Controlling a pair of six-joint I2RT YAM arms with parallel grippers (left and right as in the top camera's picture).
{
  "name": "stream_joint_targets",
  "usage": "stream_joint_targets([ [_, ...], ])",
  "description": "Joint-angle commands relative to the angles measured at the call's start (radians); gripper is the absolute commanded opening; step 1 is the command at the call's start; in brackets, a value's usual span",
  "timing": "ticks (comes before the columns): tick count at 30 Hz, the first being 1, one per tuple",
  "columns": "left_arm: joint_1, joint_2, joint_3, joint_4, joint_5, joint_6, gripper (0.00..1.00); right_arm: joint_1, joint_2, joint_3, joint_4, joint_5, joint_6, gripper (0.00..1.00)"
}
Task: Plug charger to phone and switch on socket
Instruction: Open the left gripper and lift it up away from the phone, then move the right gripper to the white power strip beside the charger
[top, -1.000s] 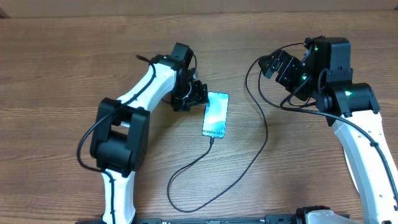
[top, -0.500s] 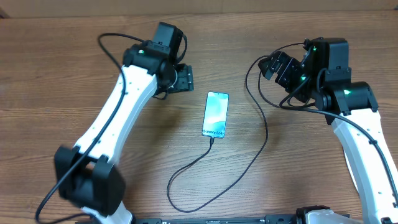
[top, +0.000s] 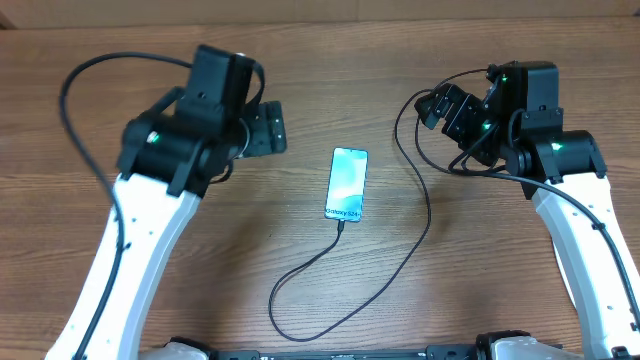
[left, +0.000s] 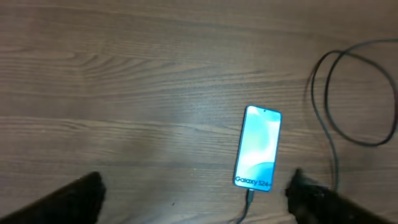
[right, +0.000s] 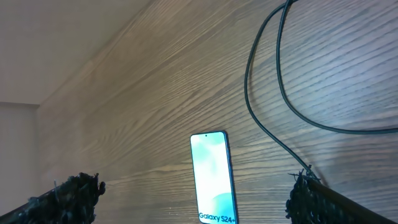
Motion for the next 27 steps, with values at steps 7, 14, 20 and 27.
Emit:
stream_joint_targets([
  [7,0.006,-0.022,0.022,-0.010,-0.019,0.005,1.00,-0.003,0.003,0.011,-0.002,0.011,-0.008,1.00],
  [14,0.006,-0.014,0.022,-0.010,-0.017,0.005,1.00,-0.005,0.003,0.011,-0.002,0.010,-0.008,1.00],
  [20,0.006,-0.014,0.022,-0.010,-0.017,0.005,1.00,-0.044,0.003,0.033,-0.039,-0.026,-0.010,1.00],
  [27,0.006,-0.014,0.022,-0.010,-0.017,0.005,1.00,-0.191,0.003,0.171,-0.220,-0.084,-0.129,1.00],
])
